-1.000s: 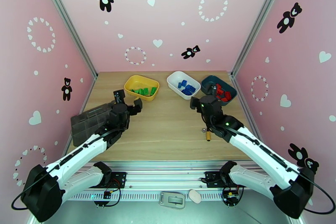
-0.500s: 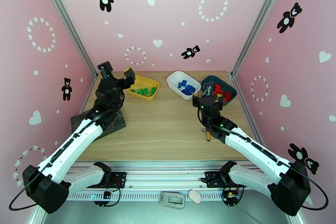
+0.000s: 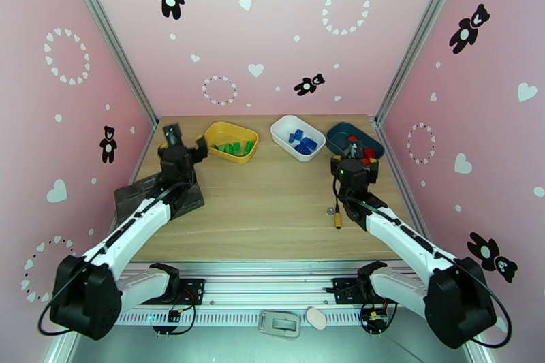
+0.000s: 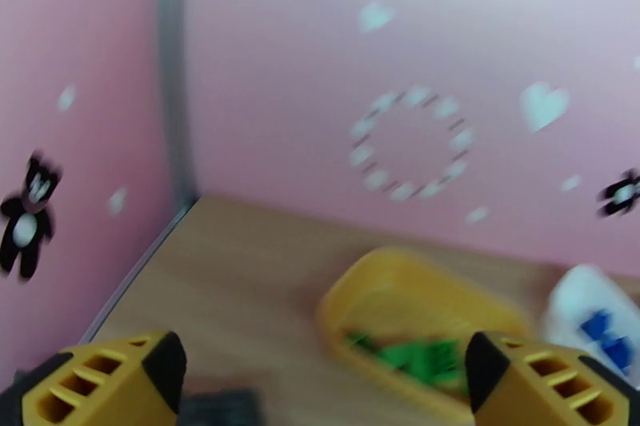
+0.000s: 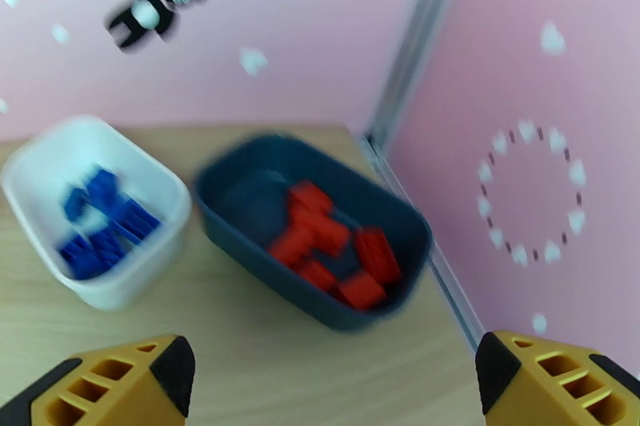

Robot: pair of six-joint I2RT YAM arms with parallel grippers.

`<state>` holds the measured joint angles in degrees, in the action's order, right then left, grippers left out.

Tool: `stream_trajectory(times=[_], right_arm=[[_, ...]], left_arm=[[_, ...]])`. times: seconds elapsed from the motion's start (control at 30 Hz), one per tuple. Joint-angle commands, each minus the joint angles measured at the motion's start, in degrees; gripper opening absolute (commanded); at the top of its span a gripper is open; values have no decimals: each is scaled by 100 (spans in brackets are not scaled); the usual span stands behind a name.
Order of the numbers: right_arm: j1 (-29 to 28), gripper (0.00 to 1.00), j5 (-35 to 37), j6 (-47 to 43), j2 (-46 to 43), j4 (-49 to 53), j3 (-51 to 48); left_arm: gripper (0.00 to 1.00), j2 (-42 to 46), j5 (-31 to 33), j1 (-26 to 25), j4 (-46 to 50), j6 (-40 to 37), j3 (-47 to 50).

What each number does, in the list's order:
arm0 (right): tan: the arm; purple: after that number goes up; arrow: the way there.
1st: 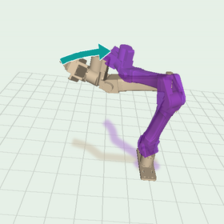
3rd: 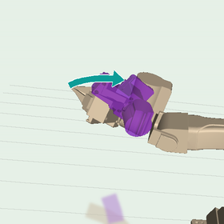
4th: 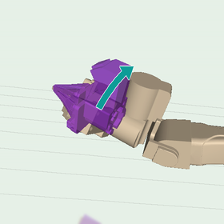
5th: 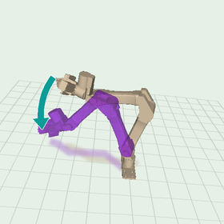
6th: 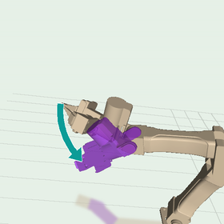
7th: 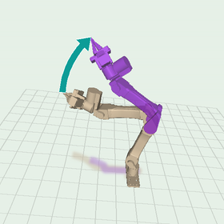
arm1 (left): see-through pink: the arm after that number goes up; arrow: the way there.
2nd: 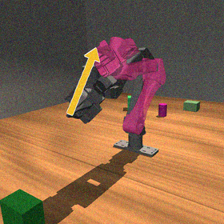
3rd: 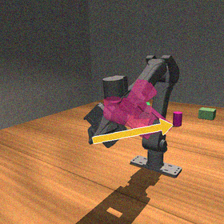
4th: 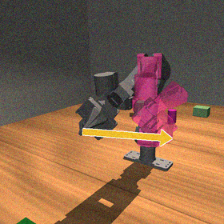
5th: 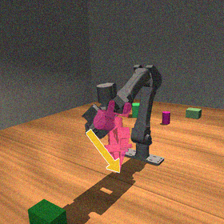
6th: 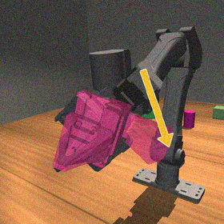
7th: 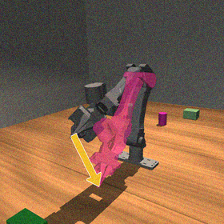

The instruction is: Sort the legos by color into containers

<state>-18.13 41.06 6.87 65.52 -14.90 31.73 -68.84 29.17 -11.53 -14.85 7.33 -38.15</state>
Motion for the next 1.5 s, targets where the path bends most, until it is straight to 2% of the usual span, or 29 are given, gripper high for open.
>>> stream_trajectory(times=[0.0,0.07,0.2,0.33,0.47,0.5,0.6,0.63,0.67,0.7,0.73,0.77,0.83,0.87,0.9,1.47], right_arm=[[124,99,-157,40,323,-707,-429],[160,99,-322,38,575,-1017,-572],[177,99,-505,-71,1201,-1678,-694],[200,99,-765,-306,1466,-1786,-523],[269,99,-1138,-802,1665,-2337,-602],[356,99,-1338,-842,1709,-2472,-648],[685,99,-1835,-712,1911,-2882,-785],[873,99,-2066,-526,1897,-2775,-758],[1087,99,-2383,-377,1930,-2833,-790],[1257,99,-2629,-230,1978,-2913,-842],[1328,99,-2702,-179,2182,-3357,-996],[1317,99,-2797,-279,2307,-3808,-1127],[1306,99,-3001,-342,2199,-3109,-868],[1348,99,-3069,-321,2280,-3292,-886],[1410,99,-3131,-262,2200,-2996,-824],[1429,99,-3350,-319,2203,-3021,-799]], left_arm=[[98,-163,246,251,-578,125,751],[98,-306,201,442,-956,189,1126],[98,-662,222,483,-1757,14,1528],[95,-895,-153,485,-2242,-442,1539],[97,-1335,-108,537,-3600,-622,1908],[97,-1515,-217,538,-3886,-713,1931],[92,-1598,-833,752,-3454,-600,1687],[93,-1729,-909,843,-3704,-525,1820],[94,-1984,-934,845,-4403,-630,2004],[96,-1993,-991,823,-4450,-675,2016],[97,-1841,-1053,824,-3859,-606,1854],[98,-1895,-1185,876,-3798,-618,1769],[98,-1849,-1327,949,-3655,-547,1733],[99,-1886,-1344,977,-3735,-548,1747],[98,-1859,-1360,977,-3665,-533,1737],[99,-1866,-1361,983,-3692,-540,1749]])
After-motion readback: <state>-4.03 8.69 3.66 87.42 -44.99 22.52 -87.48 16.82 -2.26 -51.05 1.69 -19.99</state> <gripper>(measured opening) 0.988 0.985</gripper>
